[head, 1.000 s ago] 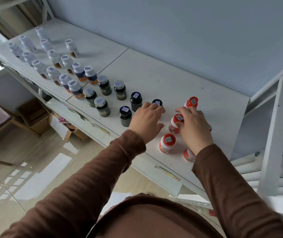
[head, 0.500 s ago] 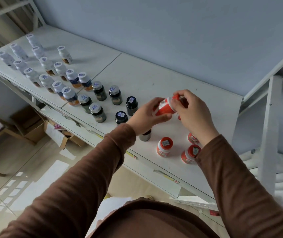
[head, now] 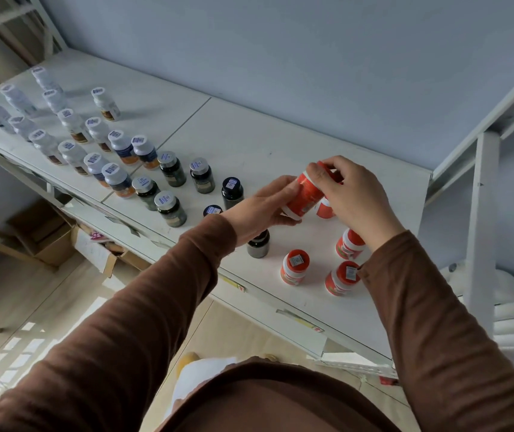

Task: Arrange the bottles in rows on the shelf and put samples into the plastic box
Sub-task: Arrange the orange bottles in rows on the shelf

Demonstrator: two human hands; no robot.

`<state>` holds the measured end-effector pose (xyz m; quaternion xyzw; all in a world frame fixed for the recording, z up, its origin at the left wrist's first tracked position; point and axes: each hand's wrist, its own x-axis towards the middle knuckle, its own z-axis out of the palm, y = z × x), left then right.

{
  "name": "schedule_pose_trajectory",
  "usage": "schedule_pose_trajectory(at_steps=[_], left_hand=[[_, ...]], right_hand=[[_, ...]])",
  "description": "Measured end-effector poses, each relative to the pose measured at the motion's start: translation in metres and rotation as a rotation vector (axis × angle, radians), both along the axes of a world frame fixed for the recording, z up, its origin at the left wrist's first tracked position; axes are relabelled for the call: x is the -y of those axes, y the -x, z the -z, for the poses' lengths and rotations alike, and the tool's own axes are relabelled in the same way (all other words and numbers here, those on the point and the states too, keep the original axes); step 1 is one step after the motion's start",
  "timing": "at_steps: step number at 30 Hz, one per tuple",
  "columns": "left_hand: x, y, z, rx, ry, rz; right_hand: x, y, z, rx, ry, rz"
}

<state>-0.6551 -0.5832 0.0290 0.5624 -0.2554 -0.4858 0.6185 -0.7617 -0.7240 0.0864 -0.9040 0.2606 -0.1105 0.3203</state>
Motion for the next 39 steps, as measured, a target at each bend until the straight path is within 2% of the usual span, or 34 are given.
schedule_pose_trajectory(at_steps=[2, 6, 7, 9, 12, 17, 21, 22, 24, 27, 29, 33, 39], left_hand=[[0.007, 0.006, -0.005, 0.288, -0.093, 0.013], [0.015, 0.003, -0.001, 1.065, -0.362, 0.063], [0.014, 0.001, 0.000, 1.178, -0.408, 0.076], [0.013, -0.003, 0.001, 1.277, -0.445, 0.070], [0.012, -0.006, 0.004, 1.349, -0.450, 0.029], [0.011, -0.011, 0.006, 1.358, -0.453, 0.020], [0.015, -0.015, 0.008, 1.379, -0.440, 0.054], [0.017, -0.017, 0.008, 1.379, -0.435, 0.052], [0.021, -0.021, 0.006, 1.387, -0.431, 0.038], [0.035, -0.028, 0.002, 1.417, -0.456, 0.021], [0.046, -0.031, 0.002, 1.448, -0.486, 0.044], [0.064, -0.033, 0.006, 1.486, -0.545, 0.135], [0.066, -0.036, 0.013, 1.447, -0.556, 0.137]], right_hand=[[0.006, 0.002, 0.003, -0.022, 0.060, -0.012], [0.009, 0.001, 0.022, -0.138, 0.226, -0.108], [0.008, 0.001, 0.030, -0.166, 0.244, -0.126], [0.006, 0.002, 0.046, -0.204, 0.247, -0.151], [0.002, 0.003, 0.065, -0.267, 0.273, -0.195], [0.000, 0.000, 0.077, -0.382, 0.333, -0.238], [0.004, -0.001, 0.073, -0.432, 0.253, -0.257], [0.005, -0.002, 0.069, -0.395, 0.195, -0.221], [0.011, -0.002, 0.060, -0.199, 0.139, -0.086], [0.029, -0.007, 0.051, 0.012, 0.209, 0.093], [0.040, -0.015, 0.053, -0.064, 0.248, 0.124], [0.054, -0.030, 0.069, -0.346, 0.245, 0.021], [0.060, -0.036, 0.072, -0.303, 0.236, 0.016]])
